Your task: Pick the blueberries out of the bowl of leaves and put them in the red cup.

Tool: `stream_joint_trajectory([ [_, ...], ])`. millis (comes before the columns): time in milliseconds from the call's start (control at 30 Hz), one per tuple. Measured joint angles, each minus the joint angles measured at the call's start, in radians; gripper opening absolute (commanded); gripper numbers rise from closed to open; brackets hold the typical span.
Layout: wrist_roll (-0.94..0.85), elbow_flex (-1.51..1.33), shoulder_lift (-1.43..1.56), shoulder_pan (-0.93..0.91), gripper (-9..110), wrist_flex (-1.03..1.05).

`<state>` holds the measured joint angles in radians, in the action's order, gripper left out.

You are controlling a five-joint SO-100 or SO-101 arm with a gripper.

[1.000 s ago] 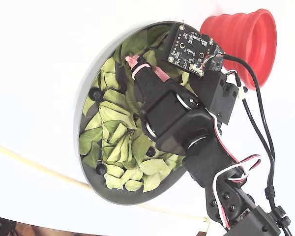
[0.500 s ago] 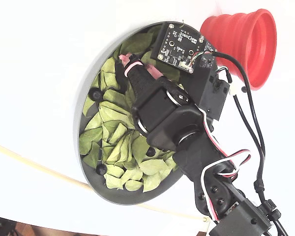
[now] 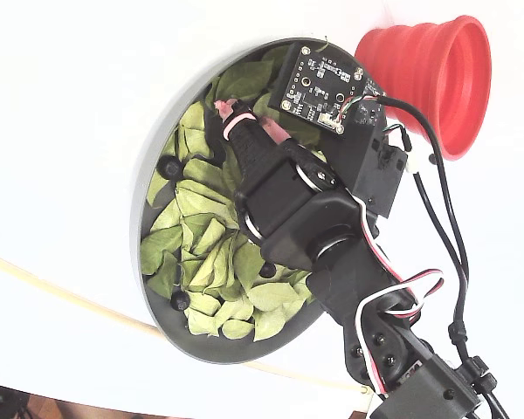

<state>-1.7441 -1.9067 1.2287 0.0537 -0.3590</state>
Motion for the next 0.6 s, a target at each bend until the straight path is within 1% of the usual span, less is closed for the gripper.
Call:
stream_joint_trajectory([
  [600,0.020,0.020,-0.017,0.000,9,0.031],
])
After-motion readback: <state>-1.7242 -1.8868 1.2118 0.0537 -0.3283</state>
